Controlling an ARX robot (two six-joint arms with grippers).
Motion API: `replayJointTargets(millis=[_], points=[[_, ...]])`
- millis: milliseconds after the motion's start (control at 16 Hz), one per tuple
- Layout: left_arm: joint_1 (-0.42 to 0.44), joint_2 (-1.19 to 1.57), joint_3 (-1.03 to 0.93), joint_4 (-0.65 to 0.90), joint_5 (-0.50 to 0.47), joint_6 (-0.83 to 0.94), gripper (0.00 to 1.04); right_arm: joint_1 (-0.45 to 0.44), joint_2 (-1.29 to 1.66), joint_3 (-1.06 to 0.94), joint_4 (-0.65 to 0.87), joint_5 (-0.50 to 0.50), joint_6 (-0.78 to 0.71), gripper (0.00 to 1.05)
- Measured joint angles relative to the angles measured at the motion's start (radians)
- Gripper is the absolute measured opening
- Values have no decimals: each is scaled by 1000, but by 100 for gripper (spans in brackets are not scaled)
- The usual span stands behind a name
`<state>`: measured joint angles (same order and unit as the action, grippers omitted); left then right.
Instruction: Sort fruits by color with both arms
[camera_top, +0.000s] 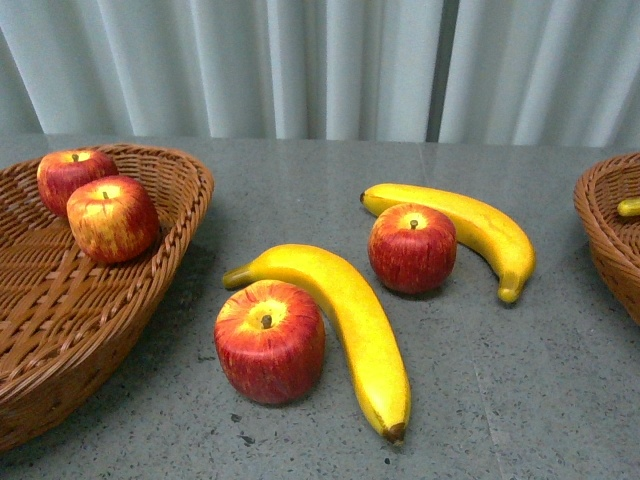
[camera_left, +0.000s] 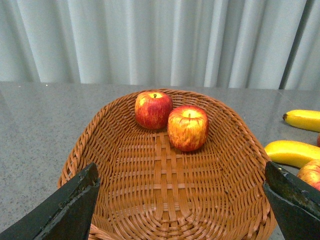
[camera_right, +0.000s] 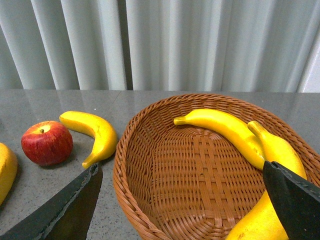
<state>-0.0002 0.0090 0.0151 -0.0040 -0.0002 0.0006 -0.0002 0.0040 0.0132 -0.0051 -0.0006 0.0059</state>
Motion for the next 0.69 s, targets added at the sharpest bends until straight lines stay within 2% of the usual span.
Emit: replayJointTargets(millis=[686], points=[[0,0,0,0,0,0,98,0,0,0,0,0,0,98]])
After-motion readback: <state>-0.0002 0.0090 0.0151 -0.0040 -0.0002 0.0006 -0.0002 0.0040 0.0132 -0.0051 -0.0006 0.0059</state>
